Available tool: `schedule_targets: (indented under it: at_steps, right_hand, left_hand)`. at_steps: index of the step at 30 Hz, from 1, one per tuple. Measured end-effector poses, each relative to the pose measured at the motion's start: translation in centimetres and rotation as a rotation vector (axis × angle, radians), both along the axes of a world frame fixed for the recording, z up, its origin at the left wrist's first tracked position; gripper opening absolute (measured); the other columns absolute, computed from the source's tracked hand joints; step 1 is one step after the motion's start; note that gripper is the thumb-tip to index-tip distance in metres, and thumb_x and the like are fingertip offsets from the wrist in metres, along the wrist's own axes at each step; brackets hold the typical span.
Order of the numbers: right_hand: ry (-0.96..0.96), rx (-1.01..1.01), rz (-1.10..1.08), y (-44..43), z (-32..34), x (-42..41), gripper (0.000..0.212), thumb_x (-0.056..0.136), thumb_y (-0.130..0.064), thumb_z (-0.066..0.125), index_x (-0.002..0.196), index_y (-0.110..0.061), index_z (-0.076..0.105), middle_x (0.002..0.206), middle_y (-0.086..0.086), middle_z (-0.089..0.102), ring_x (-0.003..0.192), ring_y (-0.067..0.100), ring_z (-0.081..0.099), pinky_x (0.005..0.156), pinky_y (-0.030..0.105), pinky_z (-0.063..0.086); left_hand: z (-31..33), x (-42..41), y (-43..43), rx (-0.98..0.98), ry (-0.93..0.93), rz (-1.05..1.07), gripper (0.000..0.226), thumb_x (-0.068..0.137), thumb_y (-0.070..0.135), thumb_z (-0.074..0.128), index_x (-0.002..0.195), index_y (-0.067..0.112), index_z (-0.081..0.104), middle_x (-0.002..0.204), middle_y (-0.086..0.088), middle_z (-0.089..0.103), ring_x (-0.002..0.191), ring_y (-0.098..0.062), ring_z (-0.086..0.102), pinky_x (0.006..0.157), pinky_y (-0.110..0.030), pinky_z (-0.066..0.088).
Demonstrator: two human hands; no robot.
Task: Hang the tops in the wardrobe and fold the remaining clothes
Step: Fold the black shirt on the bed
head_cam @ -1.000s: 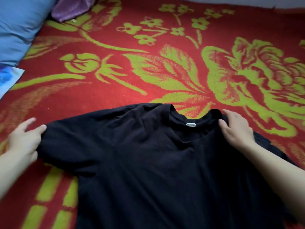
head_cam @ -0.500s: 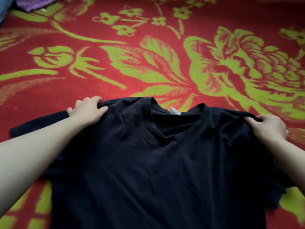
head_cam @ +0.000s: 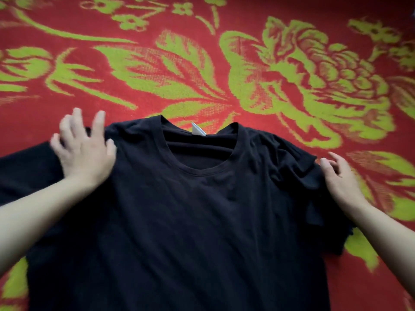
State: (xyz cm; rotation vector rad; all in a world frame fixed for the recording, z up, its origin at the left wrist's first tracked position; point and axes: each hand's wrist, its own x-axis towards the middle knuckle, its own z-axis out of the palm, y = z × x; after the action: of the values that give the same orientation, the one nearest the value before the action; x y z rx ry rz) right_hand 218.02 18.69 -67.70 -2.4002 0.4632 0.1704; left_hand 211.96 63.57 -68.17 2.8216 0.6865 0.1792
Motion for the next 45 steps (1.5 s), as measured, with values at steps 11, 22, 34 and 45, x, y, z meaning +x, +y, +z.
schedule_targets:
  at_steps: [11, 22, 34, 45]
  right_hand:
    - [0.173, -0.039, -0.320, -5.6, 1.8, -5.8, 0.026, 0.077, -0.007, 0.074, 0.097, 0.007, 0.065, 0.072, 0.015, 0.065, 0.066, 0.026, 0.058, 0.054, 0.022, 0.040]
    - [-0.030, 0.450, -0.722, -7.8, 1.1, -6.0, 0.021, 0.099, -0.027, 0.046, 0.112, -0.012, 0.052, 0.110, 0.009, 0.050, 0.087, 0.022, 0.056, 0.066, 0.026, 0.044]
    - [-0.066, 0.073, -0.526, -10.3, 2.2, -7.0, 0.067, 0.084, -0.004, 0.066, 0.143, -0.016, 0.037, 0.117, 0.022, 0.061, 0.083, 0.022, 0.059, 0.073, 0.026, 0.048]
    - [0.119, 0.624, -0.558, -9.8, 0.6, -10.2, 0.006, 0.089, -0.007, 0.060, 0.084, -0.007, 0.063, 0.064, -0.005, 0.071, 0.056, 0.004, 0.066, 0.052, 0.013, 0.051]
  left_hand:
    - [-4.2, -7.9, -9.4, 0.011, 0.431, -0.407, 0.088, 0.075, 0.073, -0.022, 0.142, 0.028, 0.010, 0.152, -0.015, 0.001, 0.143, -0.038, 0.010, 0.111, -0.053, 0.014]
    - [-4.0, -6.8, -9.0, 0.099, 0.664, -0.458, 0.074, 0.074, 0.076, -0.005, 0.124, 0.036, -0.042, 0.153, -0.013, -0.027, 0.141, -0.031, -0.022, 0.115, -0.044, 0.001]
    - [-2.9, -6.0, -9.1, 0.111, 0.804, -0.486, 0.076, 0.084, 0.073, 0.011, 0.121, 0.034, -0.043, 0.151, -0.014, -0.031, 0.141, -0.032, -0.023, 0.115, -0.044, 0.002]
    - [-2.5, -5.8, -9.5, 0.138, 0.856, -0.483, 0.076, 0.085, 0.073, 0.008, 0.121, 0.031, -0.045, 0.150, -0.016, -0.033, 0.140, -0.034, -0.023, 0.115, -0.045, 0.002]
